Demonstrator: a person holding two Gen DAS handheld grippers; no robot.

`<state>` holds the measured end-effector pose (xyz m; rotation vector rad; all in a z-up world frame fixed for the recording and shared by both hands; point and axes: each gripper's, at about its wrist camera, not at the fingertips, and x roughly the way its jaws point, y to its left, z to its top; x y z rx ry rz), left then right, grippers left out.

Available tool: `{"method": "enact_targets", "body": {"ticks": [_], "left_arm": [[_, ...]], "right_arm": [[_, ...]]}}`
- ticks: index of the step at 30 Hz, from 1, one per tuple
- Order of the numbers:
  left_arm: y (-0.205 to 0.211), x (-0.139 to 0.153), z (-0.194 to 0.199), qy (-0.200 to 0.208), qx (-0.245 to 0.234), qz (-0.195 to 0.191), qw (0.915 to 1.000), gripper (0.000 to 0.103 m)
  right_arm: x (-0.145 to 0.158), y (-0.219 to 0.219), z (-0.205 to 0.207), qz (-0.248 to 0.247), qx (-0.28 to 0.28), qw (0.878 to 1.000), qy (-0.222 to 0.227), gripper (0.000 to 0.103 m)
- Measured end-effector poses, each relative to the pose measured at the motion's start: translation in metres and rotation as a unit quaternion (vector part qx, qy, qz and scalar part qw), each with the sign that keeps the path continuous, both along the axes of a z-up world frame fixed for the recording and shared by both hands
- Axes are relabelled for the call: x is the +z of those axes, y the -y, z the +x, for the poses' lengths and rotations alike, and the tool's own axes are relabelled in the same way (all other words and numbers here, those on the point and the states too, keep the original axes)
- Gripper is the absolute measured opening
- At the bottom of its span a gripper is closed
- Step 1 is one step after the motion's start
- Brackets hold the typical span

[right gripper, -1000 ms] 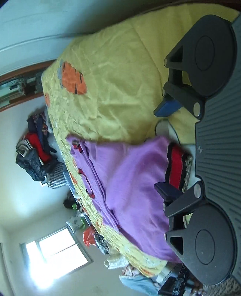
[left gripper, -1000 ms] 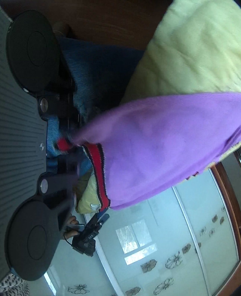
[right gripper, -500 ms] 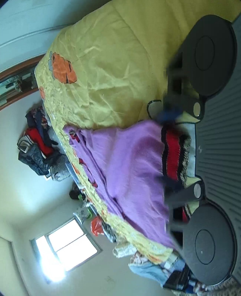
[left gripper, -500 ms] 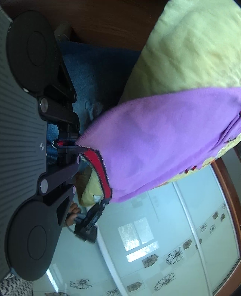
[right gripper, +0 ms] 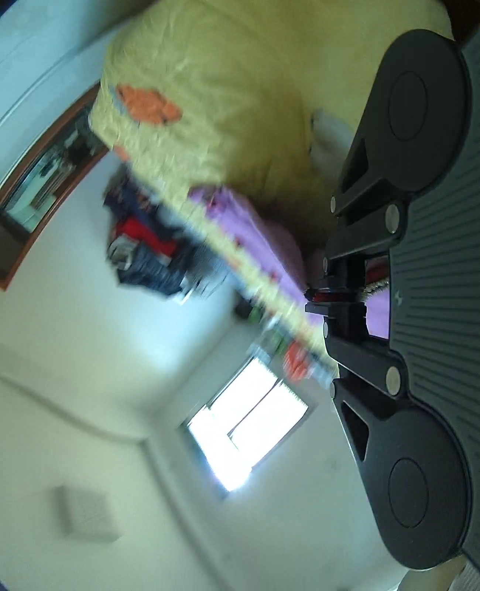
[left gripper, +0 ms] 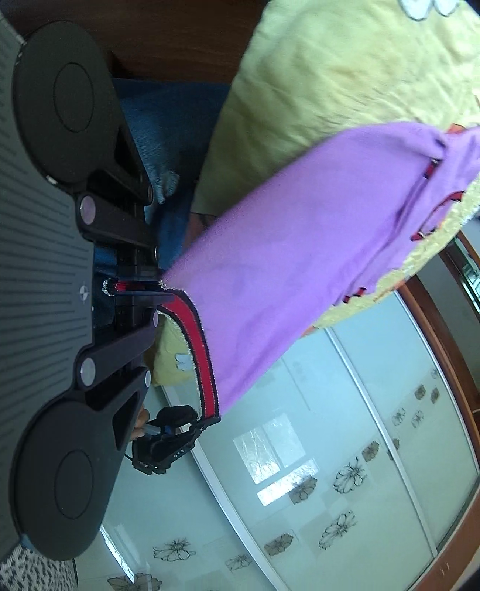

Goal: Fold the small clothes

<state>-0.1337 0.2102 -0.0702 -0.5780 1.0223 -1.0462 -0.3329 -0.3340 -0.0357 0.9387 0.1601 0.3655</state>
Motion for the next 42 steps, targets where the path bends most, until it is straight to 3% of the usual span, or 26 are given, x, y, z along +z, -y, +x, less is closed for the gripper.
{"method": "enact_targets", "body": {"ticks": [3, 6, 10, 17, 24, 32, 42], "left_arm": [[-0.006, 0.004, -0.001, 0.006, 0.002, -0.009, 0.9999, 0.002], [-0.010, -0.002, 0.000, -0.002, 0.009, -0.013, 0.9999, 0.002], [-0.015, 0.001, 0.006, -0.008, 0.023, -0.035, 0.9991, 0.002], [-0.010, 0.036, 0.024, 0.027, 0.027, -0.078, 0.9962, 0.002], [-0.015, 0.055, 0.065, 0.045, 0.073, -0.101, 0.9912, 0.002], [-0.018, 0.068, 0.137, 0.064, 0.145, -0.119, 0.9801, 0.002], [-0.003, 0.059, 0.241, 0.035, 0.200, -0.088, 0.9752, 0.002]], "right_arm": [[-0.002, 0.001, 0.003, 0.004, -0.010, 1.000, -0.002, 0.004], [-0.023, 0.009, 0.008, 0.019, -0.029, 0.998, -0.046, 0.004], [-0.041, 0.020, 0.018, 0.066, -0.034, 0.995, -0.061, 0.004], [-0.012, 0.019, 0.045, 0.068, -0.032, 0.997, -0.024, 0.004], [0.025, 0.024, 0.079, 0.009, -0.044, 0.999, -0.014, 0.004], [0.061, 0.039, 0.175, -0.076, -0.049, 0.995, -0.049, 0.004], [0.043, 0.055, 0.312, -0.110, -0.037, 0.987, -0.115, 0.004]]}}
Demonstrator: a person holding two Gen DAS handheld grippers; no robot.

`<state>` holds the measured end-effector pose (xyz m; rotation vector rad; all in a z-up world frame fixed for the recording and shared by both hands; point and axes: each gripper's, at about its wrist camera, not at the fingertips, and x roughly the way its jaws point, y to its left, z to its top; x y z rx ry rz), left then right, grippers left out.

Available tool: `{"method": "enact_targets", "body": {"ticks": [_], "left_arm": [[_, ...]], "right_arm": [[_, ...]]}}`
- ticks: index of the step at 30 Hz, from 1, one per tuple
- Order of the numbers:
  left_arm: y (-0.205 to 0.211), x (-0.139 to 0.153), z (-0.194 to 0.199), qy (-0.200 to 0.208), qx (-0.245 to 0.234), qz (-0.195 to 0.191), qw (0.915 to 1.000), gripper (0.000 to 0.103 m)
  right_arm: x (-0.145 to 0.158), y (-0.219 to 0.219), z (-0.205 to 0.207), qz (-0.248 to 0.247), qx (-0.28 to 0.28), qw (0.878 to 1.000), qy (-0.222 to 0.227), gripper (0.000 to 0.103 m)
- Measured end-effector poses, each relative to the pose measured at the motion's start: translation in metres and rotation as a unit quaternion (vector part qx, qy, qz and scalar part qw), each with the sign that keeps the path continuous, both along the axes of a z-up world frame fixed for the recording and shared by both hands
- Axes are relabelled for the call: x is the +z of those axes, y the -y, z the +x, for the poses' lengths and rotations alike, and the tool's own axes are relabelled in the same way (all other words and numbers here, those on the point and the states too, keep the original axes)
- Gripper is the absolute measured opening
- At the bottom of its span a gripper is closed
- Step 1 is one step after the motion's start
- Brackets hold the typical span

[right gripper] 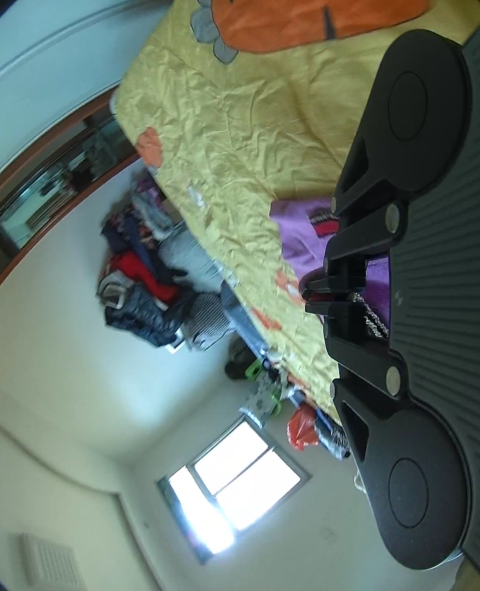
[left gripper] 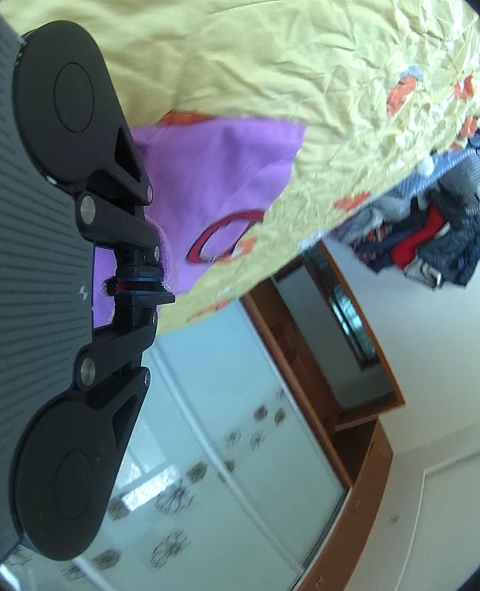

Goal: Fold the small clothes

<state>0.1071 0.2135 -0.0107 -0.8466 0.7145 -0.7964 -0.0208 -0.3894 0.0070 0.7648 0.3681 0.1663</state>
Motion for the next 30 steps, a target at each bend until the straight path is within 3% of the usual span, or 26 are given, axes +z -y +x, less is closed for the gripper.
{"method": "enact_targets", "body": {"ticks": [15, 25, 27, 30], "left_arm": [[0.007, -0.023, 0.097, -0.062, 0.028, 0.060, 0.9959, 0.002], [0.013, -0.049, 0.145, -0.117, 0.041, 0.104, 0.9868, 0.003], [0.013, -0.062, 0.156, -0.152, 0.041, 0.097, 0.9828, 0.005], [0.011, -0.067, 0.158, -0.159, 0.047, 0.097, 0.9814, 0.007]], "right_arm": [[-0.031, 0.007, 0.144, -0.048, 0.067, 0.992, -0.092, 0.004], [-0.052, 0.000, 0.191, -0.083, 0.088, 0.980, -0.158, 0.005], [-0.059, 0.002, 0.197, -0.065, 0.094, 0.978, -0.173, 0.006], [-0.056, 0.007, 0.195, -0.041, 0.091, 0.980, -0.174, 0.010]]}}
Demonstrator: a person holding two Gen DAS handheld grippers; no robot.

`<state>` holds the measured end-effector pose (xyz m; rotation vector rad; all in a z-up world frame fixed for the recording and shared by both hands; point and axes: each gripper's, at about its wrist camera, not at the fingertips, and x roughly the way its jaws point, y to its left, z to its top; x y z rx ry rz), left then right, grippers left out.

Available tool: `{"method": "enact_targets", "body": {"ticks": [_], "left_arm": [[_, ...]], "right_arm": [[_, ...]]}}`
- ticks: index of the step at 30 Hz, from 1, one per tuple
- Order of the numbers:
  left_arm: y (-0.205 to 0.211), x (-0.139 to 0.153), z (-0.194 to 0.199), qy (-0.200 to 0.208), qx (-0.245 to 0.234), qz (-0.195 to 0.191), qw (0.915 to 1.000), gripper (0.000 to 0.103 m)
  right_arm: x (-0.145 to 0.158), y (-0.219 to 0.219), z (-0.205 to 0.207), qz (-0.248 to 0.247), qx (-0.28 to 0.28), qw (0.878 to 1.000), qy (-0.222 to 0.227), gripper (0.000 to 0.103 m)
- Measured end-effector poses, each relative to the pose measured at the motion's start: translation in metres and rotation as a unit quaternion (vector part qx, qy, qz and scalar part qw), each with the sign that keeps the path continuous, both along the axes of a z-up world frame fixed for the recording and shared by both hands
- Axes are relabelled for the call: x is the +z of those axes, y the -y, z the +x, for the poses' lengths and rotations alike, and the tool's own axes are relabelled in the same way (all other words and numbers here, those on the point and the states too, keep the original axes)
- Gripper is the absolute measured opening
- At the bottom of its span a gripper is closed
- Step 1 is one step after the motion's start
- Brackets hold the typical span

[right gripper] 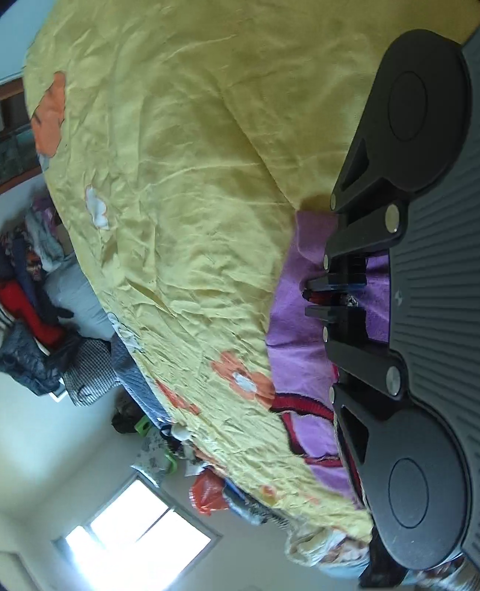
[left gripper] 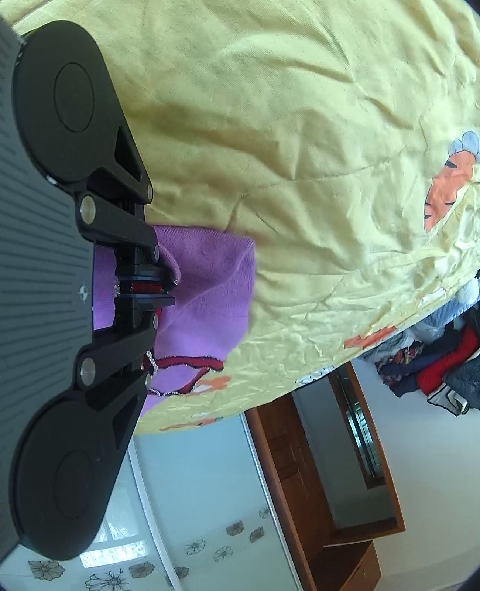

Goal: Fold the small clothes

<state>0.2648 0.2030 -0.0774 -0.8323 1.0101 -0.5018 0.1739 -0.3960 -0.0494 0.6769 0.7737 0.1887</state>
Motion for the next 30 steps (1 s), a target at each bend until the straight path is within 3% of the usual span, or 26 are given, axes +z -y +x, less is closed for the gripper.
{"method": "enact_targets", "body": {"ticks": [3, 5, 6, 7, 9, 11, 13, 16, 19, 25, 27, 28, 30], "left_arm": [[-0.010, 0.019, -0.009, 0.029, 0.026, 0.011, 0.9992, 0.039], [-0.020, 0.039, -0.016, 0.070, 0.048, 0.030, 0.9959, 0.083], [-0.024, 0.047, -0.019, 0.081, 0.053, 0.032, 0.9948, 0.082], [-0.026, 0.053, -0.021, 0.081, 0.051, 0.023, 0.9952, 0.074], [-0.020, 0.066, -0.032, 0.093, 0.020, 0.010, 0.9954, 0.072], [-0.004, 0.076, -0.055, 0.091, -0.008, 0.054, 0.9944, 0.072], [0.005, 0.074, -0.088, 0.078, -0.040, 0.065, 0.9940, 0.073], [0.001, 0.062, -0.146, 0.066, -0.062, 0.108, 0.9899, 0.075], [-0.008, 0.046, -0.191, 0.063, -0.069, 0.150, 0.9842, 0.080], [-0.004, 0.032, -0.204, 0.064, -0.071, 0.111, 0.9892, 0.082], [0.009, 0.031, -0.195, 0.058, -0.082, 0.101, 0.9899, 0.079], [0.013, 0.029, -0.192, 0.053, -0.082, 0.099, 0.9903, 0.072], [0.022, 0.028, -0.190, 0.055, -0.089, 0.105, 0.9890, 0.034]], "right_arm": [[0.016, 0.001, -0.013, -0.014, -0.010, 1.000, 0.019, 0.035], [0.028, 0.002, -0.025, -0.020, -0.010, 0.999, 0.045, 0.090], [0.034, 0.001, -0.030, -0.029, -0.005, 0.998, 0.058, 0.094], [0.038, -0.002, -0.034, -0.039, 0.007, 0.997, 0.071, 0.094], [0.042, -0.008, -0.042, -0.027, 0.031, 0.995, 0.089, 0.094], [0.043, -0.019, -0.046, -0.035, 0.054, 0.995, 0.076, 0.091], [0.046, -0.030, -0.064, -0.095, 0.055, 0.991, 0.073, 0.091], [0.042, -0.020, -0.116, -0.097, 0.057, 0.990, 0.090, 0.087], [0.029, -0.004, -0.164, -0.071, 0.051, 0.993, 0.081, 0.060], [0.004, 0.005, -0.187, -0.025, 0.054, 0.996, 0.059, 0.056], [-0.003, -0.001, -0.187, -0.012, 0.069, 0.996, 0.052, 0.047], [-0.004, -0.006, -0.188, -0.003, 0.080, 0.995, 0.052, 0.034], [-0.002, -0.020, -0.192, -0.028, 0.092, 0.994, 0.049, 0.021]]}}
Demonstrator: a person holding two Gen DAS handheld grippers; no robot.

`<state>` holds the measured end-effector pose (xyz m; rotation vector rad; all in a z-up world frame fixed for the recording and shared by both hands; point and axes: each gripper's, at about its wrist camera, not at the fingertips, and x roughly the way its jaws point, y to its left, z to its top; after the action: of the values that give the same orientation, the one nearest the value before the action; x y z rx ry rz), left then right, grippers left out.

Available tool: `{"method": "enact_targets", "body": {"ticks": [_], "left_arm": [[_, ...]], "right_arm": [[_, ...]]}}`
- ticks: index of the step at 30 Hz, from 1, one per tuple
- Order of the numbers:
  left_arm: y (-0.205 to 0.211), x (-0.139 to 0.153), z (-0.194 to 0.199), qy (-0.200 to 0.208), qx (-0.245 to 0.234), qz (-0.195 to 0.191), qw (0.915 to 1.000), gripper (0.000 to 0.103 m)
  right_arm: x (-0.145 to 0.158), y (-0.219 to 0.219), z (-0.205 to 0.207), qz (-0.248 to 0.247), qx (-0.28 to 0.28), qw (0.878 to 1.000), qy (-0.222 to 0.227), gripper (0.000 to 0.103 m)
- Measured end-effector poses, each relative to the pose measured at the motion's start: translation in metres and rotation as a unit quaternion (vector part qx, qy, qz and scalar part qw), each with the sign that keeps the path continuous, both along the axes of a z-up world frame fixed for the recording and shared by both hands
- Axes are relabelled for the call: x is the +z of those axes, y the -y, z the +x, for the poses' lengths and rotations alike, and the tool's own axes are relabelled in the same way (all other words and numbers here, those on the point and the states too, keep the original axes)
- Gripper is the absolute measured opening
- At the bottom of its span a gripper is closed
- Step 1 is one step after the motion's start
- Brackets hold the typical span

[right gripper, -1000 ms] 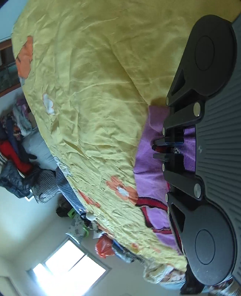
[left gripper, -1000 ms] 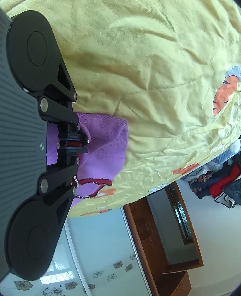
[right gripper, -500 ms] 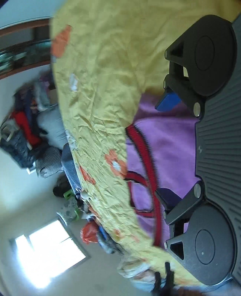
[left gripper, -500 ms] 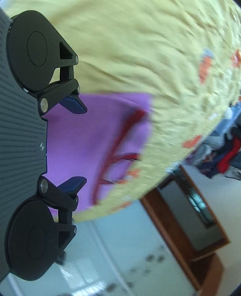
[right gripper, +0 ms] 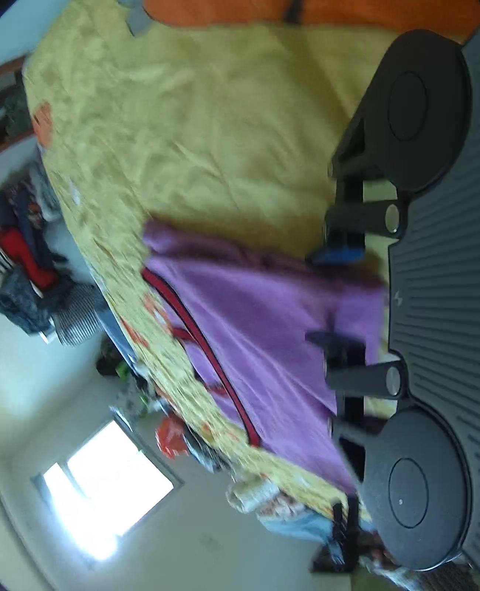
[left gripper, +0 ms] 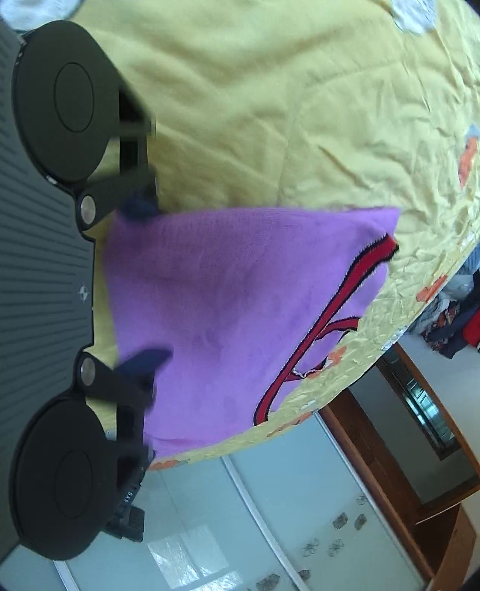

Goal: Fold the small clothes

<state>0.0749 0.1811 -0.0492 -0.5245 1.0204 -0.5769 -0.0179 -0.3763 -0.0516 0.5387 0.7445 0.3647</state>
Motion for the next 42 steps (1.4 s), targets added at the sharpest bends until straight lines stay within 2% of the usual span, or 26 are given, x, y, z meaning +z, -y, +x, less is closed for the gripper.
{"method": "enact_targets", "body": {"ticks": [1, 2, 4, 5, 8, 10, 12, 14, 17, 20, 21, 23, 24, 25, 26, 27, 29, 31, 33, 34, 36, 38, 40, 41, 42], "left_arm": [[0.002, -0.004, 0.006, -0.017, -0.005, -0.004, 0.9998, 0.008], [0.002, -0.008, 0.010, -0.031, -0.005, -0.012, 0.9994, 0.007], [0.004, -0.004, 0.011, -0.016, -0.022, -0.002, 0.9996, 0.006], [0.004, 0.003, 0.010, -0.012, -0.028, 0.005, 0.9995, 0.006], [-0.011, 0.031, 0.002, 0.023, -0.036, 0.018, 0.9989, 0.006], [-0.022, 0.038, 0.003, 0.031, -0.039, 0.030, 0.9983, 0.007], [-0.029, 0.034, 0.005, 0.024, -0.041, 0.058, 0.9972, 0.007], [-0.034, 0.022, 0.007, 0.012, -0.044, 0.077, 0.9960, 0.007], [-0.039, 0.008, 0.007, 0.007, -0.053, 0.101, 0.9935, 0.007], [-0.050, 0.005, 0.010, -0.004, -0.052, 0.093, 0.9943, 0.010], [-0.053, 0.010, 0.011, -0.003, -0.046, 0.104, 0.9935, 0.011], [-0.057, 0.030, 0.011, 0.025, -0.020, 0.147, 0.9886, 0.014], [-0.055, 0.043, 0.009, 0.049, -0.014, 0.165, 0.9850, 0.014], [-0.050, 0.055, 0.008, 0.067, -0.013, 0.167, 0.9837, 0.017], [-0.043, 0.066, 0.010, 0.080, -0.012, 0.158, 0.9842, 0.027], [-0.033, 0.074, 0.012, 0.092, -0.016, 0.149, 0.9845, 0.043], [0.000, 0.082, 0.019, 0.117, -0.030, 0.133, 0.9837, 0.061], [0.037, 0.079, 0.025, 0.130, -0.062, 0.135, 0.9802, 0.063], [0.070, 0.070, 0.026, 0.133, -0.079, 0.163, 0.9744, 0.064], [0.082, 0.064, 0.025, 0.131, -0.090, 0.166, 0.9732, 0.064], [0.097, 0.051, 0.017, 0.132, -0.119, 0.163, 0.9704, 0.066], [0.105, 0.040, 0.009, 0.144, -0.139, 0.178, 0.9634, 0.072], [0.109, 0.028, 0.009, 0.139, -0.152, 0.194, 0.9592, 0.072], [0.106, 0.022, 0.010, 0.130, -0.156, 0.200, 0.9585, 0.071], [0.105, 0.019, 0.011, 0.127, -0.162, 0.205, 0.9570, 0.069]], "right_arm": [[0.002, -0.008, -0.002, -0.027, 0.002, 1.000, 0.002, 0.008], [0.006, -0.016, -0.006, -0.050, 0.005, 0.999, 0.015, 0.007], [0.016, -0.029, -0.013, -0.099, 0.011, 0.994, 0.042, 0.006], [0.024, -0.032, -0.016, -0.106, 0.013, 0.993, 0.057, 0.006], [0.054, -0.022, -0.023, -0.072, 0.023, 0.994, 0.084, 0.005], [0.066, -0.014, -0.024, -0.066, 0.029, 0.993, 0.093, 0.005], [0.063, -0.015, -0.021, -0.110, 0.039, 0.990, 0.082, 0.005], [0.042, -0.014, -0.015, -0.134, 0.044, 0.989, 0.044, 0.005], [0.019, -0.016, -0.019, -0.147, 0.050, 0.988, 0.019, 0.003], [0.019, -0.014, -0.022, -0.144, 0.071, 0.987, 0.001, 0.003], [0.024, -0.011, -0.024, -0.153, 0.062, 0.986, 0.001, 0.005], [0.041, -0.009, -0.026, -0.180, 0.046, 0.983, -0.002, 0.015], [0.052, -0.012, -0.030, -0.194, 0.037, 0.980, 0.015, 0.018], [0.062, -0.016, -0.032, -0.200, 0.030, 0.979, 0.034, 0.021], [0.069, -0.021, -0.031, -0.203, 0.031, 0.977, 0.050, 0.036], [0.073, -0.028, -0.025, -0.211, 0.028, 0.975, 0.061, 0.068], [0.070, -0.037, -0.010, -0.228, 0.020, 0.970, 0.087, 0.099], [0.057, -0.039, 0.013, -0.226, 0.014, 0.971, 0.075, 0.096], [0.041, -0.036, 0.029, -0.193, 0.014, 0.980, 0.037, 0.080], [0.035, -0.035, 0.031, -0.185, 0.013, 0.983, 0.013, 0.068], [0.029, -0.033, 0.016, -0.174, 0.015, 0.985, 0.009, 0.068], [0.023, -0.021, -0.002, -0.122, 0.017, 0.992, 0.011, 0.068], [0.017, -0.012, -0.014, -0.081, 0.022, 0.996, 0.026, 0.015], [0.014, -0.010, -0.019, -0.071, 0.018, 0.997, 0.034, 0.004], [0.013, -0.011, -0.021, -0.064, 0.019, 0.997, 0.042, 0.004]]}}
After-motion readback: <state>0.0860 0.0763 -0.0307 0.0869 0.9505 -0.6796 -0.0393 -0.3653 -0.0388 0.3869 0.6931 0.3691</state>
